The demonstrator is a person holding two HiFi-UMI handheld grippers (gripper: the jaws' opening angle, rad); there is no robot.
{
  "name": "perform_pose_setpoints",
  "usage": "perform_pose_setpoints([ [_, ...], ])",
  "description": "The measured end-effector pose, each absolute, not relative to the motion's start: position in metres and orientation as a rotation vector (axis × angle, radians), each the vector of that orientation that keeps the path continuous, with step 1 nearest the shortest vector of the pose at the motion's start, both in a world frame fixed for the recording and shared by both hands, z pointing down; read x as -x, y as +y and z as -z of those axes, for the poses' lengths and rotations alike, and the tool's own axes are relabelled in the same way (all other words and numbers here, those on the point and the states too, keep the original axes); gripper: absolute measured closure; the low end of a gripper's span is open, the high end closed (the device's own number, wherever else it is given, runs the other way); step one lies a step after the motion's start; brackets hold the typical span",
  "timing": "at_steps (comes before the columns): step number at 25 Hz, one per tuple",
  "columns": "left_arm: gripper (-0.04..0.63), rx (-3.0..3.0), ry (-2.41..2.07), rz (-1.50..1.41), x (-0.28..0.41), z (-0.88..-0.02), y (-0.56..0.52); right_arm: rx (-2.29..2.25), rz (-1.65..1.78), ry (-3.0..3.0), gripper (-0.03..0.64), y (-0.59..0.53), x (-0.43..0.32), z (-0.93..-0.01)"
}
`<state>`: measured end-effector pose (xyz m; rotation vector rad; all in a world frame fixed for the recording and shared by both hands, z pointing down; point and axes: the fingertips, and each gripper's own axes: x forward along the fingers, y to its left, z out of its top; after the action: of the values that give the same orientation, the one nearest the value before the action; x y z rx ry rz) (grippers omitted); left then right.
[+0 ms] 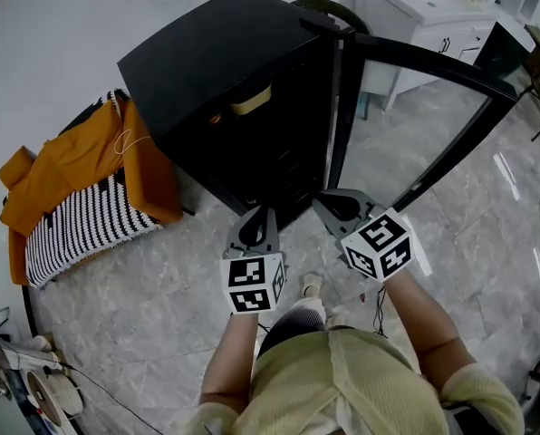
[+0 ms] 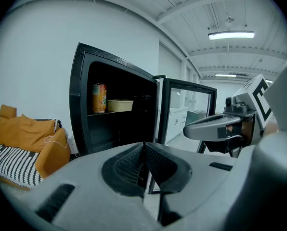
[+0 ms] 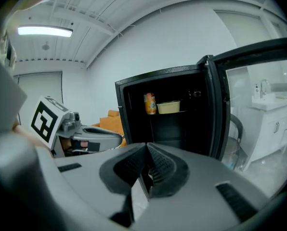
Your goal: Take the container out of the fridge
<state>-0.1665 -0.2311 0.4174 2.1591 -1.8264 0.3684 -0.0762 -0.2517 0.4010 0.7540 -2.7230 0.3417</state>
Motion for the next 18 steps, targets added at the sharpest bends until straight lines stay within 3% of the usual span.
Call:
perform_pose_setpoints([
  [18, 0.571, -2.171, -1.987, -0.256, 0.189, -0.389, -0.285, -0.591, 0.198, -2.784, 0.586, -0.33, 0.141, -0.36],
])
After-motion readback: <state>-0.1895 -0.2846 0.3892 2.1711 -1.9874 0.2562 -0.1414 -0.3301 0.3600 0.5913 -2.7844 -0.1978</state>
